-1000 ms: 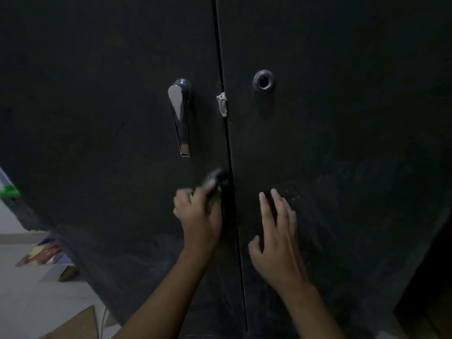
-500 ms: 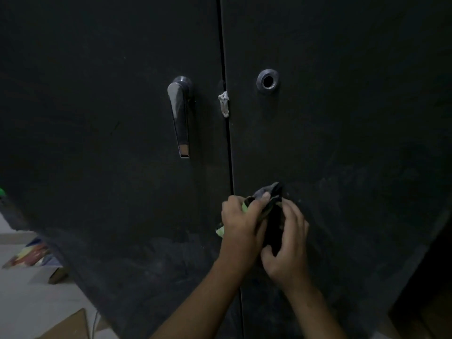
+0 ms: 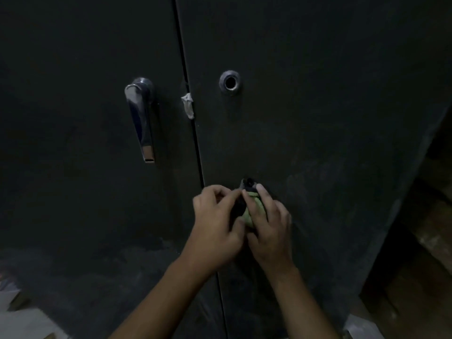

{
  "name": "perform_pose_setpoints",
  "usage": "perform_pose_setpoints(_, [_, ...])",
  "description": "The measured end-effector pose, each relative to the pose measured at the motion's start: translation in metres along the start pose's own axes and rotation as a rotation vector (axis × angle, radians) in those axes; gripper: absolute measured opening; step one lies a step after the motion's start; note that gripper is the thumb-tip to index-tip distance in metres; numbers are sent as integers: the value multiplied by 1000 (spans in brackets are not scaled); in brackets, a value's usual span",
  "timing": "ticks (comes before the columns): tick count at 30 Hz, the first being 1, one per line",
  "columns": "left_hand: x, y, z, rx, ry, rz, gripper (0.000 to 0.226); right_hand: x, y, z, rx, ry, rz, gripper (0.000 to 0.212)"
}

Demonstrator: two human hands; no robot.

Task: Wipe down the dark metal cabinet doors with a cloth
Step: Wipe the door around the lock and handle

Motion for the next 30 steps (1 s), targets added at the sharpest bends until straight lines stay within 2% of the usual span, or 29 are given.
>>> perform_pose_setpoints(3, [-7, -5, -3, 74, 22, -115, 63, -8, 18, -11, -10, 67, 65, 70])
perform_pose_setpoints(6, [-6, -5, -4, 126, -1, -208, 65, -28, 46, -28, 110, 202, 52, 63])
perform_pose_setpoints(9, [-5, -4, -4, 113, -8, -207, 66, -57, 87, -47, 369, 366, 47, 66])
perform_pose_setpoints(11, [-3, -4, -3, 104, -2, -203, 66, -66, 101, -46, 577, 422, 22, 68])
perform_pose_setpoints(12, [-2, -4, -3, 104, 3, -208, 67, -67, 100, -44, 617, 428, 8, 69])
perform_pose_setpoints(13, [-1, -2, -3, 107, 8, -214, 67, -65, 92, -45, 601, 420, -6, 69])
perform_pose_setpoints(15, [2, 1, -4, 107, 27, -218, 66, -53, 63, -51, 452, 332, -56, 70])
perform_pose_setpoints(18, [2, 1, -9, 76, 88, -188, 62, -13, 8, -47, 123, 77, -138, 70])
perform_pose_setpoints(20, [-4, -4, -12, 36, 157, -150, 50, 9, -16, -29, 17, -54, -167, 67])
perform_pose_setpoints(22, [-11, -8, -13, 18, 181, -141, 43, 9, -13, -20, -29, -56, -175, 63])
perform_pose_setpoints(24, [-16, -4, -13, 76, 142, -155, 51, -4, 5, -20, -61, 0, -161, 65])
perform_pose_setpoints(26, [-18, 1, -15, 126, 75, -150, 64, -26, 35, -30, 49, 124, -109, 71])
perform_pose_setpoints(29, [-17, 4, -20, 145, 10, -187, 83, -64, 79, -62, 460, 360, -52, 71])
perform_pose_setpoints(30, [-16, 5, -20, 157, 5, -220, 88, -72, 82, -78, 527, 413, -42, 71])
Point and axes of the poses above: each hand's wrist, its own z-axis away from the middle knuckle, its own x-axis out of the palm, y = z × x, the point moved 9 cm from there along -z, towards the middle knuckle, and after that the axes turned 11 degrees about y, right-handed, at the moved point
